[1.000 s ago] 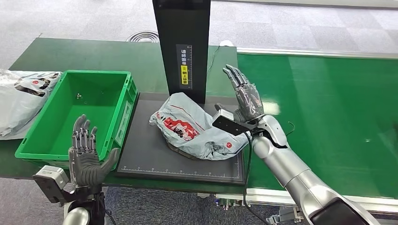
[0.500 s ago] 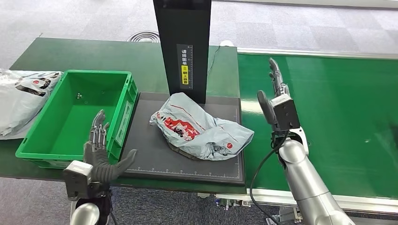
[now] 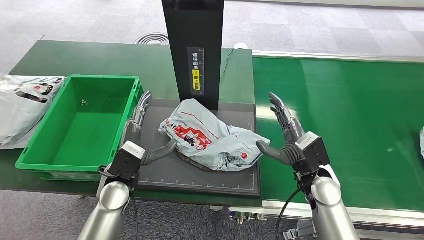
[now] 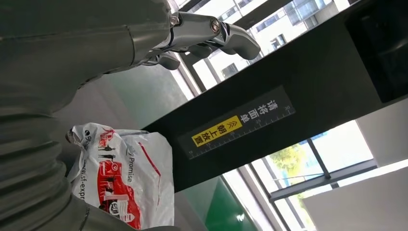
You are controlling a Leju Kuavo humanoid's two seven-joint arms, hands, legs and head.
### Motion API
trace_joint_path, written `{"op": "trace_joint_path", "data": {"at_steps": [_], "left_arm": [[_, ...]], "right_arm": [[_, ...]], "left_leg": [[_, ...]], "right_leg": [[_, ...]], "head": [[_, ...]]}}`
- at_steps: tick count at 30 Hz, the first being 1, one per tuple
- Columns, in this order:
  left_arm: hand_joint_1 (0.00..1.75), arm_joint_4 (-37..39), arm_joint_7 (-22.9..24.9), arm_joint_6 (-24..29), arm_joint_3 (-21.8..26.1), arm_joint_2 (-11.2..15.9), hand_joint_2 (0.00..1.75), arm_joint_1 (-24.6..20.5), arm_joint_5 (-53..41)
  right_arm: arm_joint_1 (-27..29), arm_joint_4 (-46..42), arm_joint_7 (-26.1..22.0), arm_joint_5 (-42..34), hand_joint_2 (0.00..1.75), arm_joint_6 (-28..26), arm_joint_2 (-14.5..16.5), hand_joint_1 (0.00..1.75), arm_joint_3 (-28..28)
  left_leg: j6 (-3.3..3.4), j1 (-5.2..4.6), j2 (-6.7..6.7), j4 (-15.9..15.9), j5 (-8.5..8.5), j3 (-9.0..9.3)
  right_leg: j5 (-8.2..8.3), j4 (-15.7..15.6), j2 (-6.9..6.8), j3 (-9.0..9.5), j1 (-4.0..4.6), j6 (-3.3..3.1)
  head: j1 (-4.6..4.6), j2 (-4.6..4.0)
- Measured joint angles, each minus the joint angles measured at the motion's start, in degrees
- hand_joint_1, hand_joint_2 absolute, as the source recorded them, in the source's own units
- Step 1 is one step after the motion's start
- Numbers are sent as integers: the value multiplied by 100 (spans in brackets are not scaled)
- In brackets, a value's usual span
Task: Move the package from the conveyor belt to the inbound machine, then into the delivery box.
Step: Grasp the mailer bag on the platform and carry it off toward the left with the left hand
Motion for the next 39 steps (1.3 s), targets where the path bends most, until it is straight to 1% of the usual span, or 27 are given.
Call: {"op": "trace_joint_path", "data": {"at_steps": [6, 7, 9, 12, 15, 17, 18, 21, 23, 26, 29, 35, 37, 39], "left_arm": [[0, 120, -1, -2, -25, 17, 175, -65, -3], [0, 137, -2, -9, -34, 20, 175, -84, -18], [0, 222, -4, -57, -94, 28, 175, -204, -93], [0, 584, 32, -174, -272, 32, 175, -641, -318], [0, 1203, 233, -204, -538, -37, 175, -1241, -801], [0, 1725, 504, -351, -792, -167, 175, -1686, -1228], [0, 2019, 696, -515, -939, -254, 175, -1919, -1449], [0, 2996, 1403, -1242, -1425, -578, 175, -2582, -2015], [0, 3543, 1760, -1579, -1740, -796, 175, -2861, -2179], [0, 4022, 2051, -1776, -2213, -1005, 175, -3067, -2162], [0, 4218, 2191, -1965, -2762, -1107, 175, -3177, -2062], [0, 4346, 2416, -2306, -3860, -1187, 175, -3290, -1731], [0, 4378, 2446, -2334, -4095, -1196, 175, -3301, -1697], [0, 4404, 2453, -2341, -4232, -1200, 175, -3312, -1679]], "right_arm": [[59, -84, 0, -5, 175, 45, 32, 0, -69], [71, -97, -7, -27, 175, 137, 34, 0, -77], [132, -160, -35, -87, 175, 484, 39, 0, -107], [277, -363, -90, -146, 175, 1022, 81, 0, -179], [343, -555, -118, -204, 175, 1354, 196, 0, -258], [336, -610, -111, -195, 175, 1489, 279, 0, -294], [323, -615, -107, -172, 175, 1527, 324, 0, -307], [259, -589, -129, -115, 175, 1597, 511, 0, -345], [230, -568, -144, -72, 175, 1634, 676, 0, -377], [218, -560, -136, -1, 175, 1663, 884, 0, -450], [212, -560, -114, 40, 175, 1686, 1005, 0, -531], [218, -560, -110, 55, 175, 1778, 1123, 0, -666], [220, -560, -109, 56, 175, 1779, 1142, 0, -696], [221, -560, -108, 57, 175, 1779, 1155, 0, -712]], "left_leg": [[0, 0, 0, 0, 0, 1], [0, 0, 0, 0, 0, 2], [0, 0, -4, 1, 1, 1], [1, 0, -11, 1, 2, -1], [1, 0, -7, 2, 2, 1], [3, -1, -7, 4, 4, 1], [4, -1, -8, 6, 5, 1], [6, -5, -7, 7, 6, -1], [6, -7, -3, 7, 5, -1], [6, -8, -1, 7, 5, -4], [6, -7, -2, 4, 5, -6], [6, -7, -2, 2, 5, -6], [6, -7, -2, 2, 5, -5], [6, -7, -2, 2, 5, -5]], "right_leg": [[0, 0, 0, 0, 0, 0], [0, 0, 0, 0, 0, 0], [0, 0, -6, 0, 1, 0], [1, 0, -14, 0, 1, 1], [3, 1, -8, 1, 0, 2], [4, 1, -8, 3, -1, 4], [5, 1, -8, 3, -2, 6], [8, 1, -6, 4, -6, 9], [8, 1, -1, 2, -8, 9], [7, 1, 1, -3, -8, 9], [6, 1, -1, -6, -6, 8], [6, 2, -1, -7, -6, 8], [6, 2, -1, -6, -7, 8], [6, 2, -1, -5, -7, 9]], "head": [[0, 0], [0, 0], [-1, 0], [0, 0], [-1, 0], [1, 0], [1, 0], [2, 0], [2, 0], [0, 0], [0, 0], [1, 0], [1, 0], [1, 0]]}}
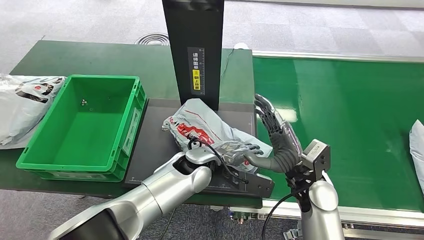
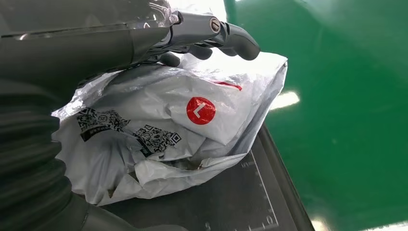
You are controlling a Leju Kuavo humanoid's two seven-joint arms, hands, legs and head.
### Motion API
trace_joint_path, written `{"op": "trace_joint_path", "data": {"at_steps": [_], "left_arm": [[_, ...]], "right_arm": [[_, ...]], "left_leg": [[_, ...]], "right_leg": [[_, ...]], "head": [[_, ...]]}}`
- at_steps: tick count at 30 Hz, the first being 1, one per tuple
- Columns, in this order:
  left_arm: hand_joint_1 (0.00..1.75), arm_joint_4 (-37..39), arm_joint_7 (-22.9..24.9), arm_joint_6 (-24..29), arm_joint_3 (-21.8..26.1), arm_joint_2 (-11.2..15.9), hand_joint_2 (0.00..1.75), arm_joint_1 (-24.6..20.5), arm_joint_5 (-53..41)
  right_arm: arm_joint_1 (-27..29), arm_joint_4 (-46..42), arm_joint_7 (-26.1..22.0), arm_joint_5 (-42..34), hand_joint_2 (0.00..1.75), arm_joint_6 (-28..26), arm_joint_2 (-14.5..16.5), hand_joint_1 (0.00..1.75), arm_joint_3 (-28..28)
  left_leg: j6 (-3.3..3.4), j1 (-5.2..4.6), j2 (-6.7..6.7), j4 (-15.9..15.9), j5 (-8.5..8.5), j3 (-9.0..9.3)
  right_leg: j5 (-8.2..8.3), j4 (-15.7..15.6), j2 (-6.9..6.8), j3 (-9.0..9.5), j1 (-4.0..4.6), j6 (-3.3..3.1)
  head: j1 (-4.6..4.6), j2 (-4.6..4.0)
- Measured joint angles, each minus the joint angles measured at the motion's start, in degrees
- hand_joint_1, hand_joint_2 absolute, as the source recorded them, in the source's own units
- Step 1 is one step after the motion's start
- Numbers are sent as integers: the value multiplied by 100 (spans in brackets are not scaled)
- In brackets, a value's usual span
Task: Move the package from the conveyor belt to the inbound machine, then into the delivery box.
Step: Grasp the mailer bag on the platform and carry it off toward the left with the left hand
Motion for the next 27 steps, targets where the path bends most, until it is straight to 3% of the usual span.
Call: {"op": "trace_joint_path", "data": {"at_steps": [4, 8, 27], "left_arm": [[0, 73, -1, -209, -212, -1, 175, -39, 55], [175, 195, -15, -358, -444, -3, 175, -43, 131], [175, 506, 100, 336, -548, -18, 175, -59, 297]], "right_arm": [[-3, 9, -2, 4, 175, 25, 24, 0, -16], [-9, 60, -10, 4, 175, 72, 30, 0, -28], [56, -59, -5, -34, 175, 70, 80, 0, -209]], "left_leg": [[0, 0, 0, 0, 0, 0], [0, 0, 0, 0, 0, 0], [0, 0, 0, 0, 0, 3]], "right_leg": [[0, 0, 0, 1, 0, 0], [0, 0, 0, 1, 0, 0], [0, 1, 0, 3, 0, 0]], "head": [[-1, 0], [-1, 0], [-1, 0]]}}
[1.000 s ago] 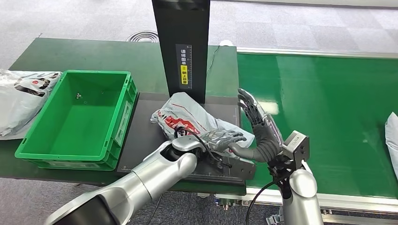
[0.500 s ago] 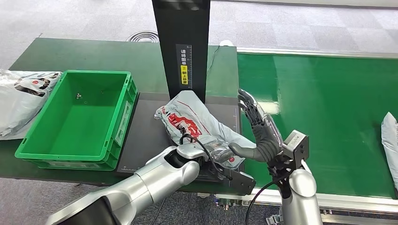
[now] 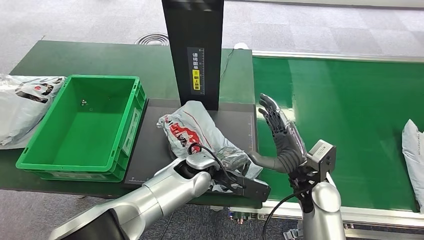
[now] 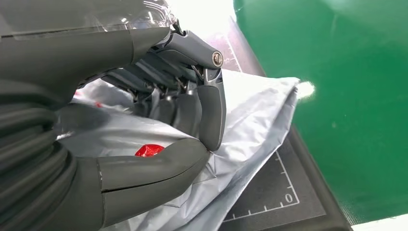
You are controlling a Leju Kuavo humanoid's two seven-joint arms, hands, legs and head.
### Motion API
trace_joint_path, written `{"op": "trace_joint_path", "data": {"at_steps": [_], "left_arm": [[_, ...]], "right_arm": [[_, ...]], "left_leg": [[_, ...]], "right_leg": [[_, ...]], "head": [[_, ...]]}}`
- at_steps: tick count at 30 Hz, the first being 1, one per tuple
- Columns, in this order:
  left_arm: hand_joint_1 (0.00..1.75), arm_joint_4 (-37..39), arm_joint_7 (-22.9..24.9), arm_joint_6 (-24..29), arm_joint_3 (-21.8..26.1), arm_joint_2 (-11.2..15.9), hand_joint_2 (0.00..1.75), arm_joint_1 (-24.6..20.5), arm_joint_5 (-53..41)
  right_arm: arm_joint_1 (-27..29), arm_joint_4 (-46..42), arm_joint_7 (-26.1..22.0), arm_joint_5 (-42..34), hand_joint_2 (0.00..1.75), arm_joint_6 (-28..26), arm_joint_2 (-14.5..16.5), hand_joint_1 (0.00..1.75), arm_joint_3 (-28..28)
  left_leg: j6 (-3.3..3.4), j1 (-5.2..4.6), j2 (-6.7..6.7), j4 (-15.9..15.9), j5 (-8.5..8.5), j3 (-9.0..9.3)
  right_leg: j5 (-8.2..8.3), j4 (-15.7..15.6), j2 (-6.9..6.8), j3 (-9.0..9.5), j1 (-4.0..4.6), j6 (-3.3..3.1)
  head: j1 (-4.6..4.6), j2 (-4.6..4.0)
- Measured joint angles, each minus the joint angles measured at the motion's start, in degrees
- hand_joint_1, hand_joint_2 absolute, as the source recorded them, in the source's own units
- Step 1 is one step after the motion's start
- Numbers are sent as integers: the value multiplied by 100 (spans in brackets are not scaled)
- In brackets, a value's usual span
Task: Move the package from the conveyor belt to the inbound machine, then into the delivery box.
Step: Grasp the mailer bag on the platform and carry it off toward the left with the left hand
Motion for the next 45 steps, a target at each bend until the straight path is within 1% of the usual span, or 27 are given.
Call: {"op": "trace_joint_path", "data": {"at_steps": [3, 5, 10, 14, 20, 22, 24, 26, 28, 29, 31, 34, 38, 40, 42, 45], "left_arm": [[175, 30, 30, 45, -3, 0, 175, 5, -15], [175, 48, 78, 175, -5, 0, 175, 6, -37], [175, 121, 69, 712, 47, 0, 175, -1, -109], [175, 233, -82, 1175, 254, 1, 175, -31, -259], [175, 343, -139, 1265, 460, 1, 175, -44, -347], [175, 364, -150, 1391, 523, 1, 175, -43, -386], [89, 374, -204, 1741, 626, 4, 175, -45, -446], [2, 359, -303, 2258, 806, 9, 175, -55, -496], [0, 278, -368, 2675, 1094, 26, 175, -74, -536], [0, 206, -377, 2780, 1273, 41, 175, -84, -552], [0, 35, -381, 2816, 1657, 80, 175, -96, -584], [0, -185, -475, 2637, 2239, 146, 175, -94, -513], [0, -339, -929, 2133, 3147, 214, 175, -69, 62], [0, -378, -1117, 1996, 3590, 246, 175, -61, 224], [0, -398, -1189, 1979, 3899, 286, 175, -60, 199], [0, -424, -1177, 2009, 4143, 349, 175, -48, 72]], "right_arm": [[11, -19, 1, 0, 175, 1, 1, 0, -15], [33, -50, 3, 1, 175, 3, 6, 0, -22], [107, -171, 34, -4, 175, 33, 35, 0, -54], [141, -256, 88, -29, 175, 44, 42, 0, -91], [155, -294, 106, -53, 175, 105, 42, 0, -110], [156, -295, 107, -61, 175, 104, 42, 0, -111], [162, -310, 109, -71, 175, 92, 42, 0, -116], [179, -359, 121, -85, 175, 70, 42, 0, -131], [206, -436, 162, -99, 175, 40, 42, 0, -159], [221, -475, 189, -103, 175, 29, 42, 0, -177], [246, -539, 230, -102, 175, 17, 41, 0, -207], [261, -572, 235, -88, 175, -2, 39, 0, -231], [265, -556, 162, -61, 175, -58, 39, 0, -242], [272, -537, 123, -57, 175, -92, 37, 0, -242], [284, -520, 95, -59, 175, -98, 35, 0, -242], [319, -514, 85, -64, 175, -98, 33, 0, -246]], "left_leg": [[0, 0, 0, 0, 0, 0], [0, 0, 0, 0, 0, 0], [0, 0, 0, 0, 0, 0], [0, 0, 0, 0, 0, 0], [0, 0, 0, 0, 0, 0], [0, 0, 0, 0, 0, 0], [0, 0, 0, 0, 0, -1], [0, 0, 0, 0, 0, -1], [0, 0, 0, 1, 0, -1], [0, 0, 0, 0, 0, -1], [0, 0, 0, 0, 0, -1], [0, 0, 0, 0, 0, -1], [0, 0, 1, 0, 0, -1], [0, 0, 1, 0, 0, -1], [0, 1, 1, 0, 0, -1], [0, 0, 0, 0, 0, -2]], "right_leg": [[0, 0, 0, 0, 0, 0], [0, 0, 0, 0, -1, 0], [0, 0, 0, 0, -1, 0], [0, 0, 0, 0, -1, 0], [0, 0, 0, 0, 0, 0], [0, 0, 0, 0, -1, 0], [0, 0, 0, -1, -1, 0], [0, 0, 0, -1, -1, 0], [0, 0, 0, -1, -1, 0], [0, 0, 0, 0, 0, 0], [0, 0, 0, 0, 0, 0], [0, 1, 0, 0, 0, 0], [0, 2, 1, -1, 0, 0], [0, 2, 1, -1, 0, 0], [0, 2, 0, -1, 0, 0], [0, 2, 0, -1, 0, 0]], "head": [[1, 0], [0, 0], [0, 0], [-1, 0], [0, 0], [0, 0], [0, 0], [0, 0], [0, 0], [-1, 0], [-1, 0], [-1, 0], [0, 0], [0, 0], [-1, 0], [0, 0]]}}
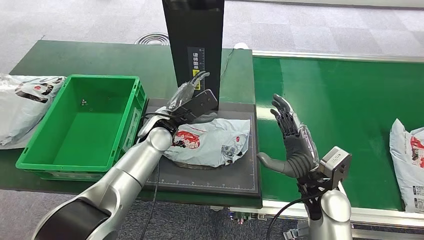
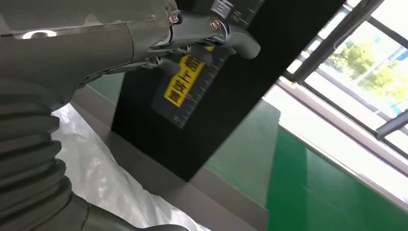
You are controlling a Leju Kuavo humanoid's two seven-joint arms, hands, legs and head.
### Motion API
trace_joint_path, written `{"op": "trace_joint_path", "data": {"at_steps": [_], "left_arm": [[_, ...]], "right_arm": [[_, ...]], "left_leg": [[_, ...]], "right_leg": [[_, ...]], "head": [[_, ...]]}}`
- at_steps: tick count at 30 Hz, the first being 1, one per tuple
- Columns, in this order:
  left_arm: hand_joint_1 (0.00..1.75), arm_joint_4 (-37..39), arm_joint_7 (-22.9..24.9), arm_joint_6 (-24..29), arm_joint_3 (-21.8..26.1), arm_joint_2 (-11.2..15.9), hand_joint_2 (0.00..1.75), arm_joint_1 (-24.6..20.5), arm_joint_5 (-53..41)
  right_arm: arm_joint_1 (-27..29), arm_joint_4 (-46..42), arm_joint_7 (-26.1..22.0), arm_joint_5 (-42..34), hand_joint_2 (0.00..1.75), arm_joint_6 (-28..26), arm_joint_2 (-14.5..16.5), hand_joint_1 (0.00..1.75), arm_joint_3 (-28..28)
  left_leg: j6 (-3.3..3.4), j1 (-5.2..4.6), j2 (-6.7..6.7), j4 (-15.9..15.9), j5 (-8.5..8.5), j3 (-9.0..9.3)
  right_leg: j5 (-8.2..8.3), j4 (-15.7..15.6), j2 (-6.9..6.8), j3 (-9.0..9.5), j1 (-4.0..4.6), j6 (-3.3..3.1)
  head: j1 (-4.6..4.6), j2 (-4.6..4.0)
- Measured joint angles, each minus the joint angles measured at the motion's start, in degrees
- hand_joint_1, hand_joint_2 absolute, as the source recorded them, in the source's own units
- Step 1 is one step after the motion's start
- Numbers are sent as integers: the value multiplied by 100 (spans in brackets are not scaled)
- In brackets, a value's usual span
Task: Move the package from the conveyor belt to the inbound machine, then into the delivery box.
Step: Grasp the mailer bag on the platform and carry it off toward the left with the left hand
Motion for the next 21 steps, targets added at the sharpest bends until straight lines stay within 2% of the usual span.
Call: {"op": "trace_joint_path", "data": {"at_steps": [5, 10, 15, 21], "left_arm": [[0, -89, 199, -283, 159, 116, 175, 20, -447], [0, 54, 454, -1038, -33, 289, 175, -30, -1223], [0, 395, 484, -1968, -92, 439, 175, -81, -1164], [0, 525, 487, -2234, -83, 545, 175, -121, -1143]], "right_arm": [[83, 0, 9, -3, 175, -3, 0, 0, -19], [120, 7, 24, 2, 175, 1, -2, 0, -22], [124, 93, 8, 57, 175, -4, -2, 0, -22], [124, 164, 4, 69, 175, -2, -2, 0, -22]], "left_leg": [[0, 0, 0, 0, 0, -1], [0, 0, 0, 0, 0, 0], [0, 0, 1, 0, 0, 0], [-1, 0, 0, 0, 0, -1]], "right_leg": [[0, 0, 0, 0, 0, 0], [0, 0, 0, 0, 0, 0], [0, 1, 1, -1, 1, 0], [0, 1, 0, -1, 0, 0]], "head": [[0, 0], [0, 0], [0, 0], [0, 0]]}}
